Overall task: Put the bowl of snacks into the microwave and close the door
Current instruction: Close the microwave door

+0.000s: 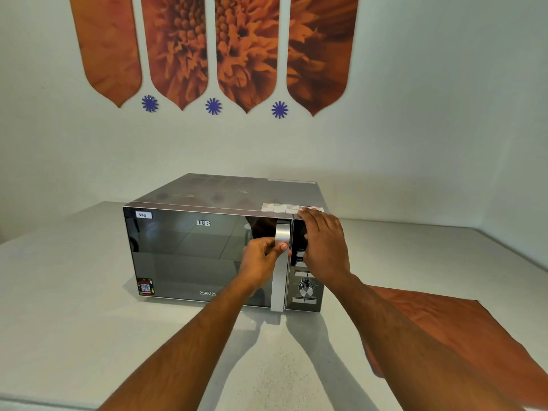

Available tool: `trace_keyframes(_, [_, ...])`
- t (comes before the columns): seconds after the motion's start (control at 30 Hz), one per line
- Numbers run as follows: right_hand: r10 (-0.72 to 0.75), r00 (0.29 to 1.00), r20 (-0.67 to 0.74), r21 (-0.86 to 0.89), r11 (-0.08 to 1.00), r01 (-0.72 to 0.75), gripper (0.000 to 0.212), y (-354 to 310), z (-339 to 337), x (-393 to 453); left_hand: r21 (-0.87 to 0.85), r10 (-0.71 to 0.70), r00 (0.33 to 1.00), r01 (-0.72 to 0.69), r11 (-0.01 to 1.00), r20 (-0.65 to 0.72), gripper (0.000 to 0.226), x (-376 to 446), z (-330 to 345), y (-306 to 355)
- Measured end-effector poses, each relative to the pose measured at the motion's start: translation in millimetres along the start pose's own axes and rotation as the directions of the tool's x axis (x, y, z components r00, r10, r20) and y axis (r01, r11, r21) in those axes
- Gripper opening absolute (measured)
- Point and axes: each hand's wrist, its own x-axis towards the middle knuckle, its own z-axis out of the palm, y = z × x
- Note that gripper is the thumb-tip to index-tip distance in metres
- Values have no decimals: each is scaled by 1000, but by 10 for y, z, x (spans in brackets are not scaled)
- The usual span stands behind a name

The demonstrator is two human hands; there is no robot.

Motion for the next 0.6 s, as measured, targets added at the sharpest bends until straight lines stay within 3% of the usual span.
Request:
trace_keyframes(0.17, [-14,1000,24,-24,1000,15,83,17,-5,3,65,36,998,-32,997,-54,25,-6,50,12])
trace_keyframes(0.23, [-25,999,39,-44,999,27,85,23,-20,-1,185,44,998,-34,982,-52,29,-28,52,34])
trace_keyframes(0.37, [-39,996,85,-56,997,44,86,31,-58,0,467,132,990,-143,873,56,21,-87,-89,34])
trace_keyframes(0.6, [-34,981,192,-83,995,50,67,41,-108,59,671,342,938,-286,684,51,37,-68,-345,44])
